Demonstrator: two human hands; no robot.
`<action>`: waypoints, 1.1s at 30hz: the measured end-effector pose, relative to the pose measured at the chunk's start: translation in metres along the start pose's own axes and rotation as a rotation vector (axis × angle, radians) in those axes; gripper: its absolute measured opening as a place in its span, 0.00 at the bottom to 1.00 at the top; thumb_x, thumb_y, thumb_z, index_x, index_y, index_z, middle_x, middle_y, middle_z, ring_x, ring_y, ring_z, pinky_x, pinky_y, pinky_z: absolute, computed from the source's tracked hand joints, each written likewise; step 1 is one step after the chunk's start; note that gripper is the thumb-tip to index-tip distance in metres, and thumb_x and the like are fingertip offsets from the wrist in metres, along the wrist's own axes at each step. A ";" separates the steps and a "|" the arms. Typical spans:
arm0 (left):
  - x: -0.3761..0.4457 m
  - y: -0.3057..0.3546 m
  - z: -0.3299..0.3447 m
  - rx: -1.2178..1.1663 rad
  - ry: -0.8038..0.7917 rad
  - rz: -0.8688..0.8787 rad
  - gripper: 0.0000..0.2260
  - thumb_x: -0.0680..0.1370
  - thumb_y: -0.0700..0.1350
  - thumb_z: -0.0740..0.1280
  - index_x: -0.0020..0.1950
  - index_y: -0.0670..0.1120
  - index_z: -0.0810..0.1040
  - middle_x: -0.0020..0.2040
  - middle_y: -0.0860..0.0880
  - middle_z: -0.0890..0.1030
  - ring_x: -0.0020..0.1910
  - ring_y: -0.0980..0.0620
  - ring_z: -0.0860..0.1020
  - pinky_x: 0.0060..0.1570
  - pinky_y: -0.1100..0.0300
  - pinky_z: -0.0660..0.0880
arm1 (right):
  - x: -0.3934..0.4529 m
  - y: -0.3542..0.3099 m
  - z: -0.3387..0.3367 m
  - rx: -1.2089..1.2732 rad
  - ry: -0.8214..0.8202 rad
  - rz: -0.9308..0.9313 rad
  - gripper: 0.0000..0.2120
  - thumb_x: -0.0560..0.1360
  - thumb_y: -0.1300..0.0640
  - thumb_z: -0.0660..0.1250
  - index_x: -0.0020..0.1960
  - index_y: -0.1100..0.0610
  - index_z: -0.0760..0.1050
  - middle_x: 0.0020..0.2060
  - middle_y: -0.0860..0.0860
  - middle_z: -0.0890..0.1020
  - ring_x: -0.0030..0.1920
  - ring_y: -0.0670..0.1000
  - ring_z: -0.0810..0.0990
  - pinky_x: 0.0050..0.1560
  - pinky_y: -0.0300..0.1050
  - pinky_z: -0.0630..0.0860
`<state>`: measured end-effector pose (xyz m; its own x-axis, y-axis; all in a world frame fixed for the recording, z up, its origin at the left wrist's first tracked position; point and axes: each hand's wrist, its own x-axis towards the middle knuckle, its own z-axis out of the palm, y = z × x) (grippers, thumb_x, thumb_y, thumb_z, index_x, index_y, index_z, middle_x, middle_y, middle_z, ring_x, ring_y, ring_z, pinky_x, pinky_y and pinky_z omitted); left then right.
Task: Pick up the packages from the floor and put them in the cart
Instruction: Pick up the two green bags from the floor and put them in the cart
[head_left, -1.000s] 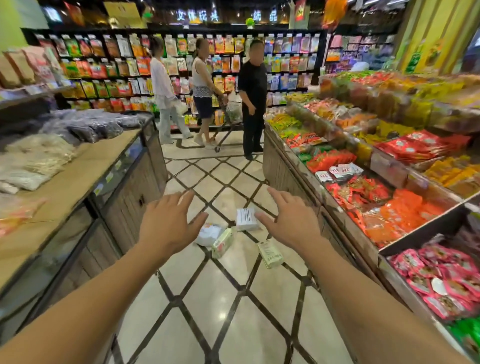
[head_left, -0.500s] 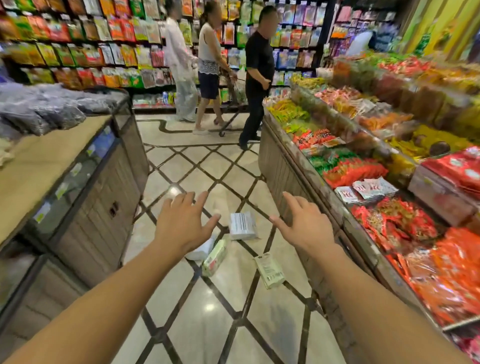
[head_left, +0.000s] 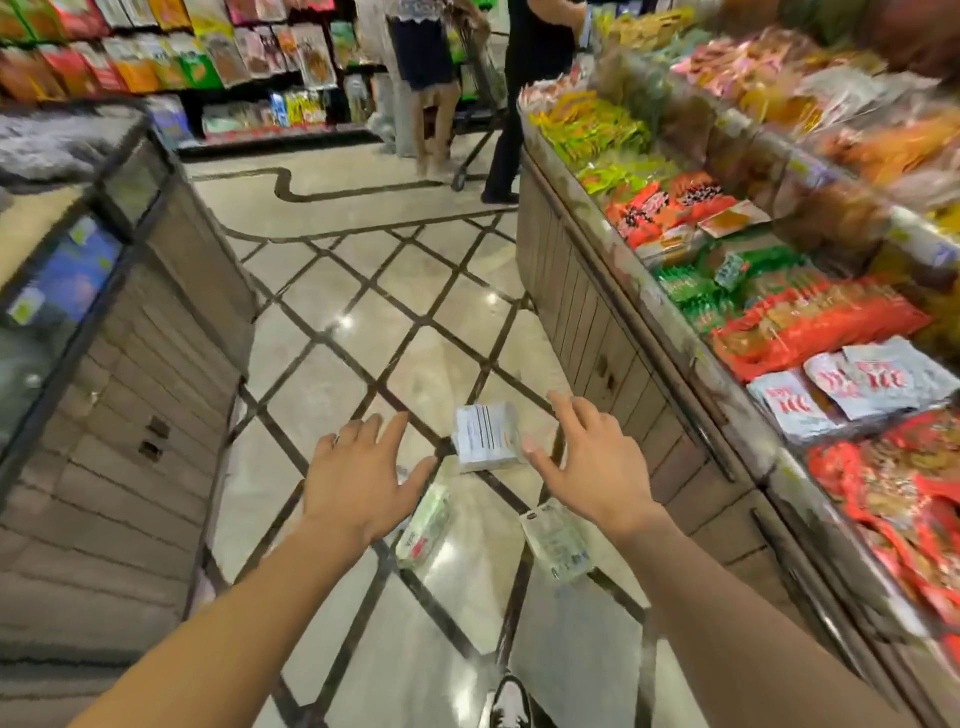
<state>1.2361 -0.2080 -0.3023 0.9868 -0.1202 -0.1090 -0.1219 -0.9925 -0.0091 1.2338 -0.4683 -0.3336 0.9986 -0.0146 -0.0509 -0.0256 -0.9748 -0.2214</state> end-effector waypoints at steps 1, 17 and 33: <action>0.019 0.003 0.012 0.002 -0.015 0.002 0.48 0.71 0.71 0.36 0.83 0.50 0.66 0.77 0.45 0.74 0.77 0.42 0.70 0.73 0.45 0.66 | 0.017 0.006 0.014 0.000 -0.013 0.007 0.37 0.81 0.30 0.54 0.84 0.46 0.54 0.78 0.51 0.68 0.73 0.58 0.72 0.62 0.54 0.75; 0.171 -0.008 0.453 -0.041 -0.349 -0.051 0.31 0.83 0.66 0.55 0.81 0.50 0.66 0.72 0.44 0.77 0.70 0.40 0.74 0.65 0.45 0.70 | 0.134 0.101 0.429 0.002 -0.330 0.206 0.37 0.82 0.29 0.52 0.85 0.45 0.52 0.83 0.53 0.63 0.78 0.60 0.66 0.69 0.59 0.72; 0.274 -0.051 0.762 -0.064 -0.264 -0.245 0.39 0.81 0.69 0.56 0.86 0.56 0.44 0.84 0.39 0.51 0.81 0.32 0.55 0.67 0.27 0.69 | 0.183 0.224 0.725 0.083 -0.424 0.672 0.39 0.83 0.42 0.65 0.86 0.45 0.47 0.82 0.59 0.57 0.77 0.69 0.62 0.72 0.66 0.66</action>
<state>1.4308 -0.1735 -1.0887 0.9230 0.1233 -0.3644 0.1304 -0.9914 -0.0051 1.3777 -0.5281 -1.0982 0.6662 -0.4907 -0.5616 -0.6355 -0.7676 -0.0832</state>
